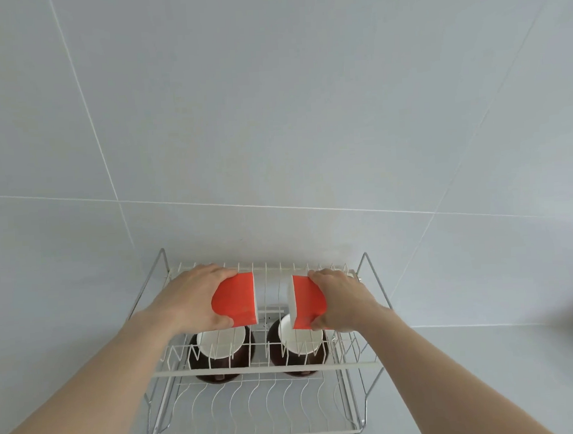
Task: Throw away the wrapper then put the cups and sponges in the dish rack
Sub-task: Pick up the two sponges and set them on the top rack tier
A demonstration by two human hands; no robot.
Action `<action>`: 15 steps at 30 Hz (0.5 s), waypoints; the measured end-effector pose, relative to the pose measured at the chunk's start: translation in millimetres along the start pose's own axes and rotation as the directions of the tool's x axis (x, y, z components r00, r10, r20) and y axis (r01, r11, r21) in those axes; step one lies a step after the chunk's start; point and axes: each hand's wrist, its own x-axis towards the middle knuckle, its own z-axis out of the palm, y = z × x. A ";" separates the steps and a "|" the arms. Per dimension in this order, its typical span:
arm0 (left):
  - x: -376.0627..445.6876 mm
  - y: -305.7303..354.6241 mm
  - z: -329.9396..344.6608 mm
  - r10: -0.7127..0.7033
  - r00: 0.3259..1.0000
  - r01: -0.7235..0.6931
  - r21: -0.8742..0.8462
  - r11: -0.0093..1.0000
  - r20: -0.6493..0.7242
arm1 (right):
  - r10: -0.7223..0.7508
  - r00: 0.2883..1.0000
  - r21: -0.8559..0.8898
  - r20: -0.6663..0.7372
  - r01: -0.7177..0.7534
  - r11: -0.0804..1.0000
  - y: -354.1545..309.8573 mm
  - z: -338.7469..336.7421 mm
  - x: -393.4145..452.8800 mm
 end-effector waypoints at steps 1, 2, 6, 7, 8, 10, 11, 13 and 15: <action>2.7 -2.4 4.0 0.002 1.000 -0.002 -0.005 1.000 0.008 | 0.005 1.000 0.003 0.012 -0.005 1.000 0.0 4.0 2.5; 5.3 -4.2 7.3 0.006 1.000 -0.006 -0.008 1.000 0.013 | 0.010 1.000 0.004 0.020 -0.010 1.000 0.1 8.0 4.9; 13.1 -8.6 17.1 0.043 0.999 -0.044 0.017 0.999 0.032 | 0.025 0.999 -0.010 0.026 -0.024 1.000 1.0 19.9 12.1; 14.0 -9.2 19.4 0.053 0.998 -0.053 0.023 0.998 0.036 | 0.029 0.999 -0.009 0.024 -0.029 1.000 1.3 21.7 13.3; 14.9 -10.0 21.3 0.061 0.997 -0.062 0.028 0.998 0.038 | 0.032 0.999 -0.007 0.022 -0.032 0.999 1.6 22.9 14.6; 17.3 -11.4 23.3 0.074 0.997 -0.075 0.032 0.997 0.038 | 0.035 0.999 -0.006 0.023 -0.035 0.999 2.0 24.3 17.2; 18.6 -11.9 23.4 0.078 0.996 -0.080 0.033 0.996 0.040 | 0.037 0.999 -0.004 0.027 -0.037 0.999 2.1 24.4 18.2; 19.9 -12.7 23.8 0.084 0.995 -0.086 0.035 0.996 0.044 | 0.045 0.998 0.006 0.035 -0.046 0.999 1.8 24.9 19.1; 19.1 -13.2 24.9 0.083 0.996 -0.085 0.039 0.996 0.042 | 0.056 0.998 0.019 0.029 -0.057 0.998 0.9 26.2 18.3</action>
